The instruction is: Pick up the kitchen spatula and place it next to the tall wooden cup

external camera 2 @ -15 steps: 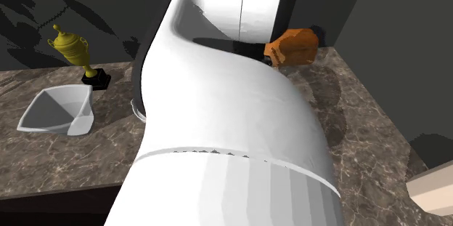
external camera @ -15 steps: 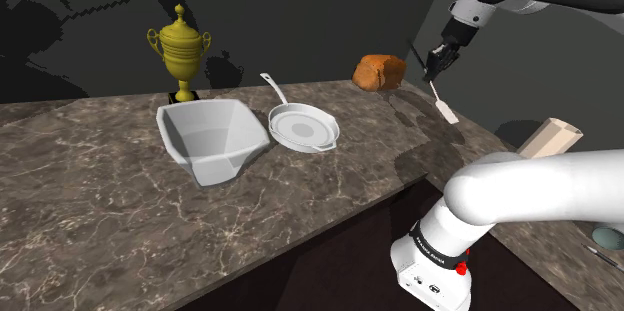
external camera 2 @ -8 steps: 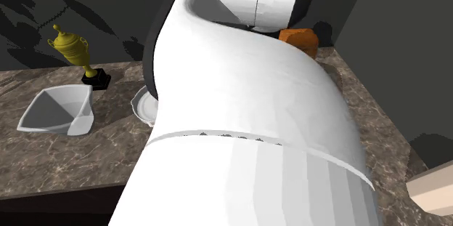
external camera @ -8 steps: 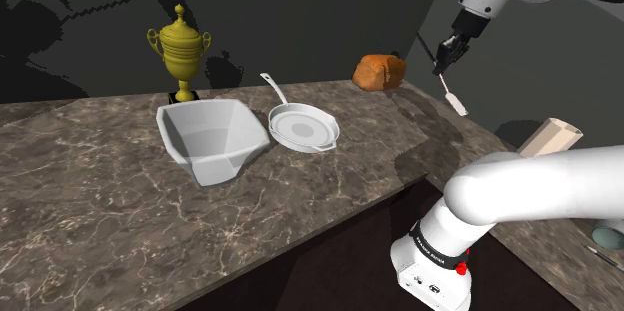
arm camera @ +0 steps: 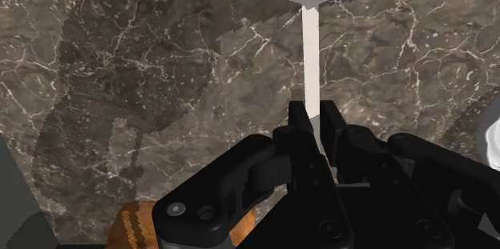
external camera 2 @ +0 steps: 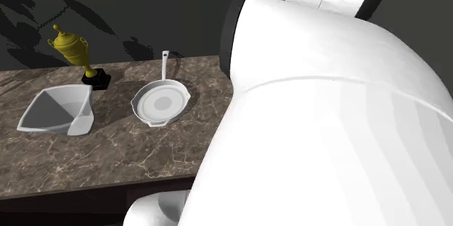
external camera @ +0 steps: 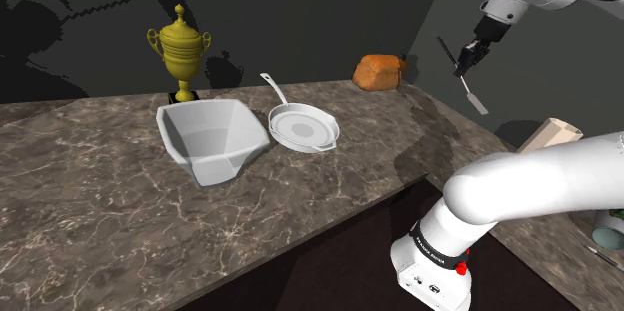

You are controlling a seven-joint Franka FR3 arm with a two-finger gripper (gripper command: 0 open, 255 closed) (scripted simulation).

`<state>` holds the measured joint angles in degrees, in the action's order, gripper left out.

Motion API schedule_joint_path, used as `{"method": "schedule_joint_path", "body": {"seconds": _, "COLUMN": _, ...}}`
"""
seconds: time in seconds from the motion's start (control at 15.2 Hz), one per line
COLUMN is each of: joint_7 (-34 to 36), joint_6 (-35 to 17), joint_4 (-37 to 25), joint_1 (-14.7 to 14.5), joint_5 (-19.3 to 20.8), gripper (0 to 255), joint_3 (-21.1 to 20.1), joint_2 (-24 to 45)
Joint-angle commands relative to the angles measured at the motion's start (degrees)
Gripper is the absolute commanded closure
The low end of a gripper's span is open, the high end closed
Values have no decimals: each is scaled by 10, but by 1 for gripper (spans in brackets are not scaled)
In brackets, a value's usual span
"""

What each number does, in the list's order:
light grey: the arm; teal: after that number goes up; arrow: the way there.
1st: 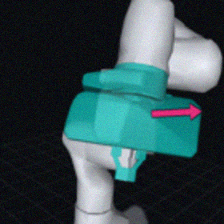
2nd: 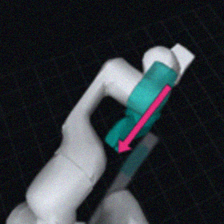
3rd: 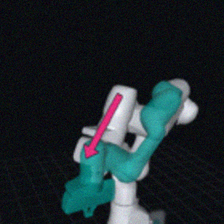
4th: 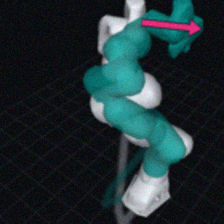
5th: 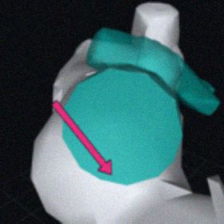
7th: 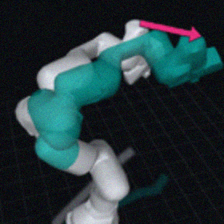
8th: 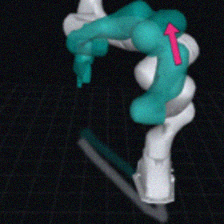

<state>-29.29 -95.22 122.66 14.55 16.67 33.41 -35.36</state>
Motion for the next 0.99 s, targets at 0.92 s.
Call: {"method": "schedule_joint_path", "body": {"seconds": 0.92, "joint_7": -347, "joint_6": -14, "joint_4": -272, "joint_1": -87, "joint_5": -185, "gripper": 255, "joint_3": 375, "joint_2": 337}}
